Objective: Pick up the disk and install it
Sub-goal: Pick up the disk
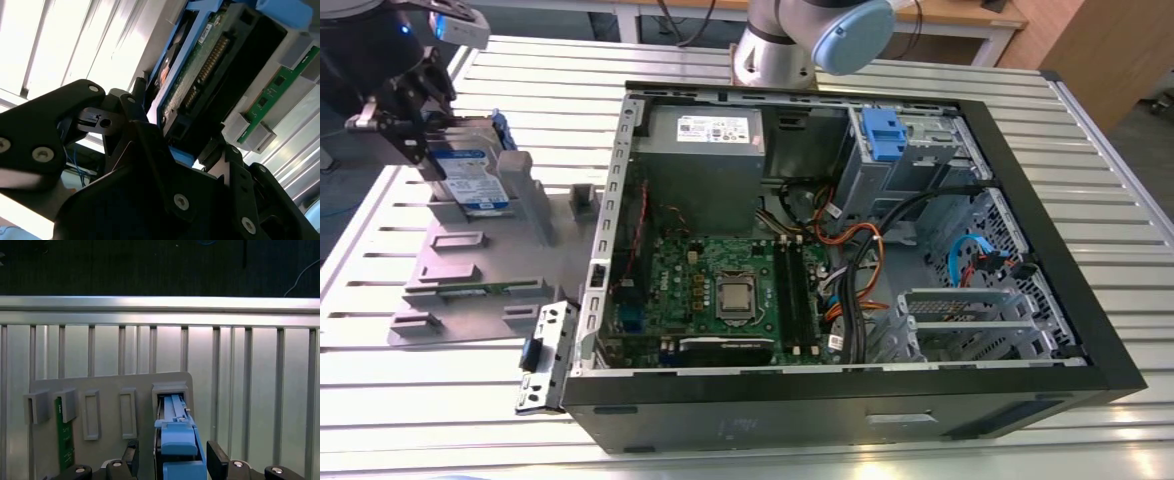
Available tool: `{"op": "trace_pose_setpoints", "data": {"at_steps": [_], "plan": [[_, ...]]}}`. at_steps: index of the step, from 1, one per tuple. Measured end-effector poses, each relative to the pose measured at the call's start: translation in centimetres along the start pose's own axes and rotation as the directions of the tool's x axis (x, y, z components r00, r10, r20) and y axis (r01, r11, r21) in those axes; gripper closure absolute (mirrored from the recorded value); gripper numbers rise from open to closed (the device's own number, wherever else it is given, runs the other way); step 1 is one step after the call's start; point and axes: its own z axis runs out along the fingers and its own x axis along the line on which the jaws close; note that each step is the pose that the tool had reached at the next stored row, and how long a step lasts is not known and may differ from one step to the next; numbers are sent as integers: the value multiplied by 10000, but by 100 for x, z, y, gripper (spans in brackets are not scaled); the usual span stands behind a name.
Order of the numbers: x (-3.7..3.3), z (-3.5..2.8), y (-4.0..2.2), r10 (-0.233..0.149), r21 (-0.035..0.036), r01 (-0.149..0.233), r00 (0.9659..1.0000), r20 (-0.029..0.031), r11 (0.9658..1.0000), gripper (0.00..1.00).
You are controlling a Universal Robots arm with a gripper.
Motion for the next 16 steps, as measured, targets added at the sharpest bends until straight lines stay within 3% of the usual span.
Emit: {"op": "trace_pose_setpoints", "data": {"at_steps": [7, 16], "plan": [[4, -111, -3, -3, 31, 3, 10000, -18, 10000, 35], [4, -139, -4, -8, 36, 8, 10000, -49, 10000, 35]]}}
